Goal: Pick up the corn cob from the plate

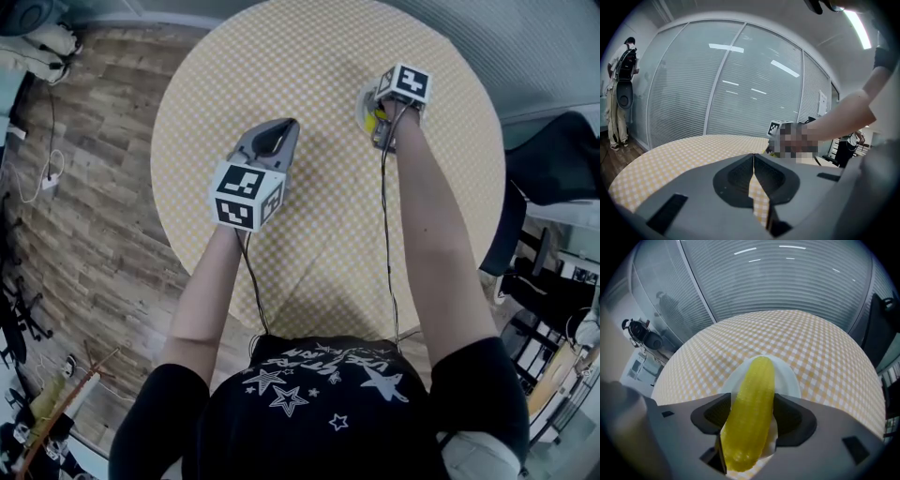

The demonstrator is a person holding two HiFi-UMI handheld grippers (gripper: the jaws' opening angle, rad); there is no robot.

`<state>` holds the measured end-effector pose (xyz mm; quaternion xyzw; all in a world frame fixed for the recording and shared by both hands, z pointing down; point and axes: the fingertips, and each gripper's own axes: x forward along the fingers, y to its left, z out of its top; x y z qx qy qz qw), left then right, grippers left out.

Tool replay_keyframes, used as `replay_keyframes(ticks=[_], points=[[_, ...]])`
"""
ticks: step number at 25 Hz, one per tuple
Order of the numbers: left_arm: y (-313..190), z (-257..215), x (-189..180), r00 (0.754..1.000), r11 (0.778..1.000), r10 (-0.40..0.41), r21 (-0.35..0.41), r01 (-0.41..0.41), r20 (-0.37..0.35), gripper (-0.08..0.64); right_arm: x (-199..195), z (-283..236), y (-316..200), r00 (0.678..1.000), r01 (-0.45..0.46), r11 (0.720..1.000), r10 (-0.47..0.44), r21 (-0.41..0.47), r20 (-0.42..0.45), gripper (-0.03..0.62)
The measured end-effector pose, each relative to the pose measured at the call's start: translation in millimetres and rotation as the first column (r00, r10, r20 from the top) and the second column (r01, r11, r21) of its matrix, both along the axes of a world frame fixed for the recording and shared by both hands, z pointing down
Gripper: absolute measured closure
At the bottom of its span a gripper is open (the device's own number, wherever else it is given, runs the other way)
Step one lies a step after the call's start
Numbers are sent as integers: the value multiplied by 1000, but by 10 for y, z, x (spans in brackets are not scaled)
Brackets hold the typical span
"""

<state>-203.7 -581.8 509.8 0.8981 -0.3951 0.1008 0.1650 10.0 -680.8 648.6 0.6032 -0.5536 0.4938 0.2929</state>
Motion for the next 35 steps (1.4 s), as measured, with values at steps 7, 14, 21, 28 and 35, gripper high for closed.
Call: replay_keyframes(ticks=[7,14,21,28,35], points=[[6,16,-61,1000,1000,-18,-4,18,0,549,-30,45,21,995,67,998,-67,-3,-76,322],[91,-65,25,1000,1000,-16,5,16,10,549,-15,-16,101,991,123,992,-122,9,-46,324],[229,-227,50,1000,1000,-23,21,23,14,549,-121,-338,171,987,119,983,-132,143,90,327],[559,-475,160,999,997,-46,57,45,18,549,-246,-914,435,951,142,938,-218,316,220,327],[994,-688,260,997,994,-81,77,79,18,549,-301,-1599,900,876,87,863,-305,498,374,327]])
